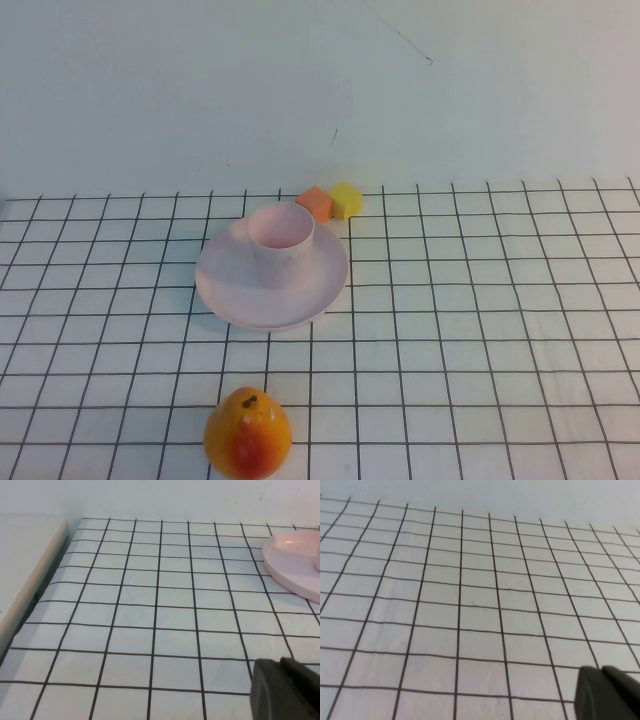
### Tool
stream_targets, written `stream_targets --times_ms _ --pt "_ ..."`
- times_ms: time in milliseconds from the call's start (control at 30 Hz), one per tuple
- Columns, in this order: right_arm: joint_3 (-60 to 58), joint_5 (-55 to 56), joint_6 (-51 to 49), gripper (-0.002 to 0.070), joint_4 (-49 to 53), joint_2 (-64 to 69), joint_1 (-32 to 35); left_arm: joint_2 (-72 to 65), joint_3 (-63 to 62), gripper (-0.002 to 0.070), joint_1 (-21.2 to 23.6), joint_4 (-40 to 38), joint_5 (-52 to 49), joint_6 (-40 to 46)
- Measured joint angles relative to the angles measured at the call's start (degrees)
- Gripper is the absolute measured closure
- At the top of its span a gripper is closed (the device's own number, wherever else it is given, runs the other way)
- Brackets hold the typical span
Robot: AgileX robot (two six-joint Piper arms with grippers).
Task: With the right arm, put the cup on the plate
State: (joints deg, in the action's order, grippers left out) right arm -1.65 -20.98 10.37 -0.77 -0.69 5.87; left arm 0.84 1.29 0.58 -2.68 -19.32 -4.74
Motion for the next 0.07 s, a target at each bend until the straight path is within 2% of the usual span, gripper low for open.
stream_targets --times_ms 67 --pt "0.0 0.0 0.72 0.0676 0.0 0.0 -0.7 0.0 0.0 0.0678 0.0 0.0 0.0 0.0"
